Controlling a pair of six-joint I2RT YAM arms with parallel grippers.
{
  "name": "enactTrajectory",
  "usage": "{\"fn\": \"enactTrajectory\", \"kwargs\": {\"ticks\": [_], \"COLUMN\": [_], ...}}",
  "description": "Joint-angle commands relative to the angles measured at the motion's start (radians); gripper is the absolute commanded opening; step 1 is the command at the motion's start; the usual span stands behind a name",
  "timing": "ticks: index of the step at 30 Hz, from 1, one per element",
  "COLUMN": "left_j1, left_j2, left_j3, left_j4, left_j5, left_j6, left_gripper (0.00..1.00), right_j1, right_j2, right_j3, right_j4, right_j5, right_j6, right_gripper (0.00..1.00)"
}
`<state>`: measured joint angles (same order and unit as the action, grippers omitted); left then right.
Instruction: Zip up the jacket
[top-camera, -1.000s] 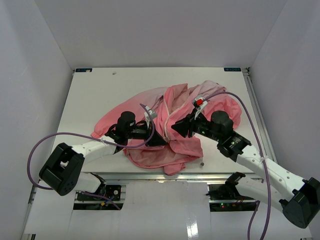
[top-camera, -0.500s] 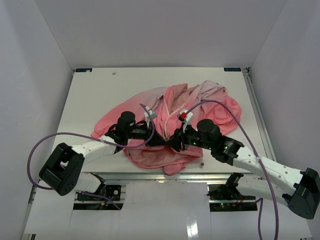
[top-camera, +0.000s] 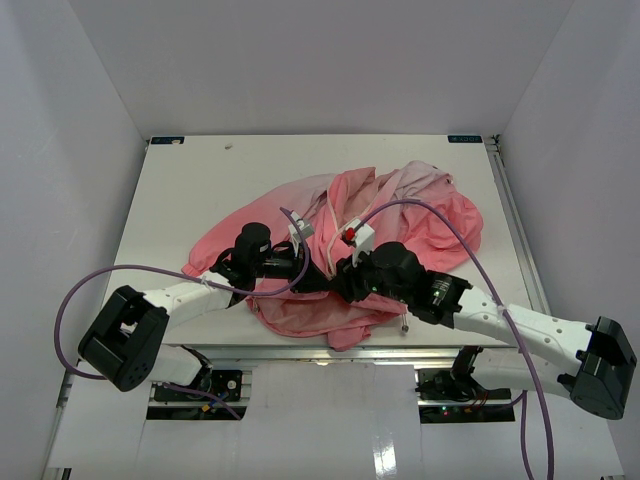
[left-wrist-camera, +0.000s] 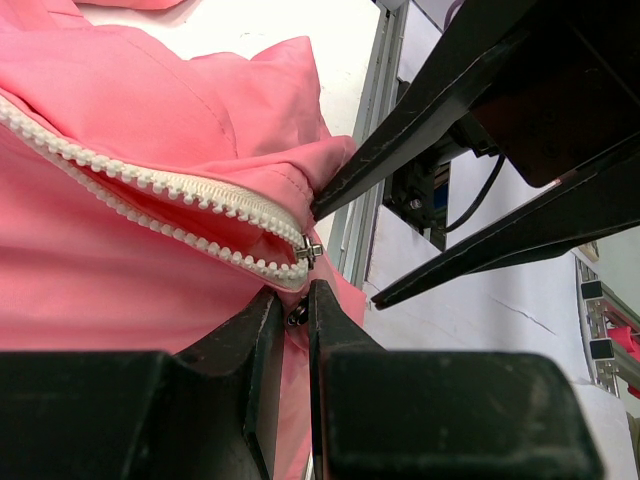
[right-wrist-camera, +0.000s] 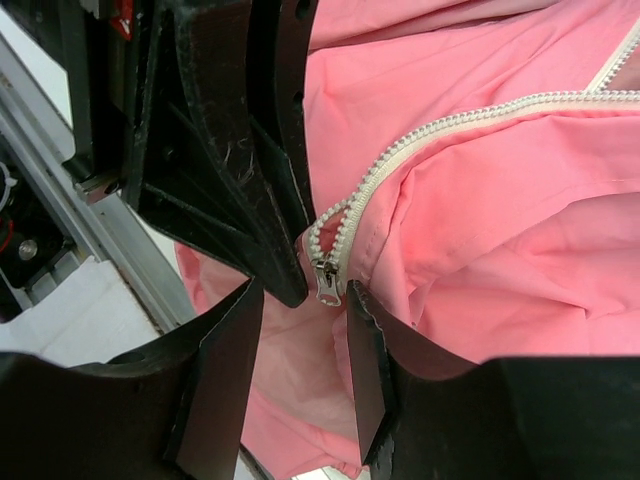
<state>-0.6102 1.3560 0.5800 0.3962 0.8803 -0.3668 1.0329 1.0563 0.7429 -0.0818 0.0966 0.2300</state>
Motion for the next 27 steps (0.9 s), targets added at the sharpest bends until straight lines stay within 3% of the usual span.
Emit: {"fn": "enactTrajectory", "kwargs": {"ticks": [1,18,27], "left_j1": [0.003,0.003,0.003], "left_j2": [-0.015,-0.016,-0.017], "left_j3": [-0.005,-0.005,-0.005], "left_j4": [0.018,0.023,0.024], "left_j5": [0.034,0.040,0.042], "left_j6": [0.011,0.009,0.009], "left_gripper": [0.00,0.00,0.00], "right_j1": [0.017,0.034,0.045], "right_j2": [0.021,0.053,0.070], "right_j3": [0.054,0.062,0.073], "right_j4": [0.005,0.013,0.012], "right_j5": [0.086,0.113,0.142], "right_j6": [-0.014,-0.013,-0.018], "right_gripper": [0.45,0.32,0.31]}}
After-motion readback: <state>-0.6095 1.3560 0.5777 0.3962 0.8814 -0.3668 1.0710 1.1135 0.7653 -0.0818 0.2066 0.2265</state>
